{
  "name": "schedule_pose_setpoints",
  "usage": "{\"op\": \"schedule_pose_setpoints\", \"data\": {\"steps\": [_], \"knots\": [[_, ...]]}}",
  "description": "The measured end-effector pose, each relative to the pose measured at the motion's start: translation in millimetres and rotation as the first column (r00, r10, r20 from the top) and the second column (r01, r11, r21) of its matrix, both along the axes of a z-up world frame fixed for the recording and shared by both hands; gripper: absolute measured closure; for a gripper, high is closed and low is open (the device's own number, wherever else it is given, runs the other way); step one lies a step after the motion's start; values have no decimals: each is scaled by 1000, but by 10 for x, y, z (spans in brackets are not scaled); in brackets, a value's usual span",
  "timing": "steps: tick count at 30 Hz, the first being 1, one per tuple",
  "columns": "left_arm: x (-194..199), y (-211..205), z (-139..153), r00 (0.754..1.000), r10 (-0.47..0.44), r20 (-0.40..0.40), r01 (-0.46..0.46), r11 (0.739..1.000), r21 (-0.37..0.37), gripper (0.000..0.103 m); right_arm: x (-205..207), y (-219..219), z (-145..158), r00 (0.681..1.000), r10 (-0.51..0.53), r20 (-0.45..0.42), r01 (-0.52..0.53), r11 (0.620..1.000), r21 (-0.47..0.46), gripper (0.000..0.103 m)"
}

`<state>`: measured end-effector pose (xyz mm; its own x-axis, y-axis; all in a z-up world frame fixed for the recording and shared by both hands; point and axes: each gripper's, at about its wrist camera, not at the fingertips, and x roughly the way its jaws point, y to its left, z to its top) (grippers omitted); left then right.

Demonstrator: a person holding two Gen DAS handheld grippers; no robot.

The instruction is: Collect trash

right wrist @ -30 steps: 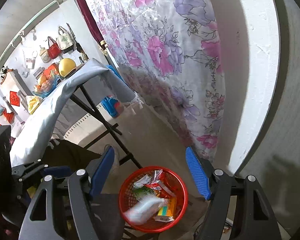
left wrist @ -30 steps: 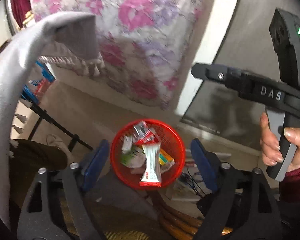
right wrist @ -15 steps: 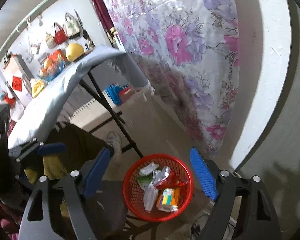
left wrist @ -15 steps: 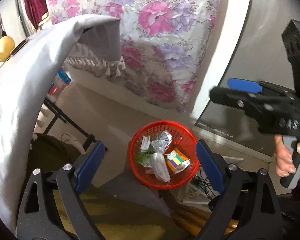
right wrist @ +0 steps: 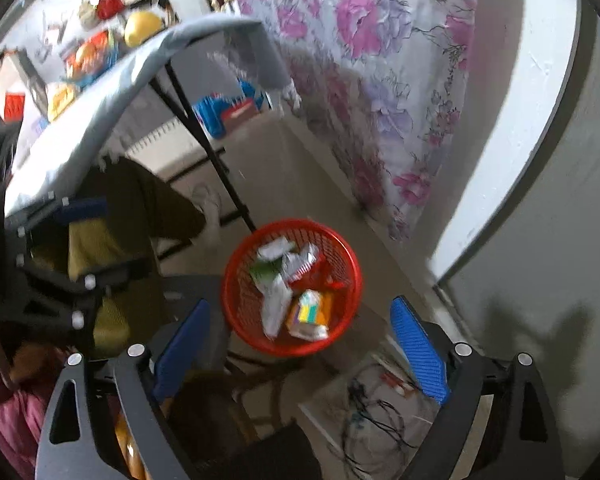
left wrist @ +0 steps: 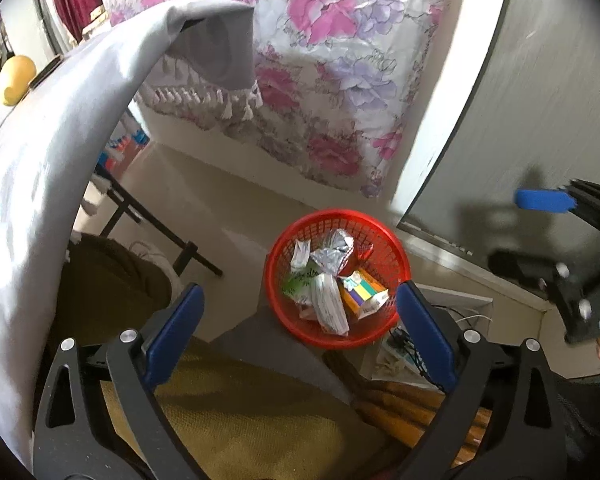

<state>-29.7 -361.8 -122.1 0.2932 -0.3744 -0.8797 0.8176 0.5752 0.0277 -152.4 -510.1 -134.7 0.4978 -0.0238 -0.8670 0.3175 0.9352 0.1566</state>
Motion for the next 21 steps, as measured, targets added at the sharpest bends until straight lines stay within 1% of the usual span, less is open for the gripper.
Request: {"op": "schedule_pose_setpoints", "data": {"steps": [3,8,14,21], "knots": [[7,40,-5,1000,14,-5,-14,1000,9,10,-46,93,11,1000,12,-22,-13,1000,-29,10],[9,84,20,999,37,14,-37,999,8,10,-8,200,11,999,26,-26,-28,998,-48,9],[54,117,23,998,65,25,-65,998,10,9,33,223,-34,999,26,-23,-27,999,-43,9],[25,108,26,997,58,42,-59,998,18,9,51,223,-80,999,23,-23,-24,999,-22,9]]}}
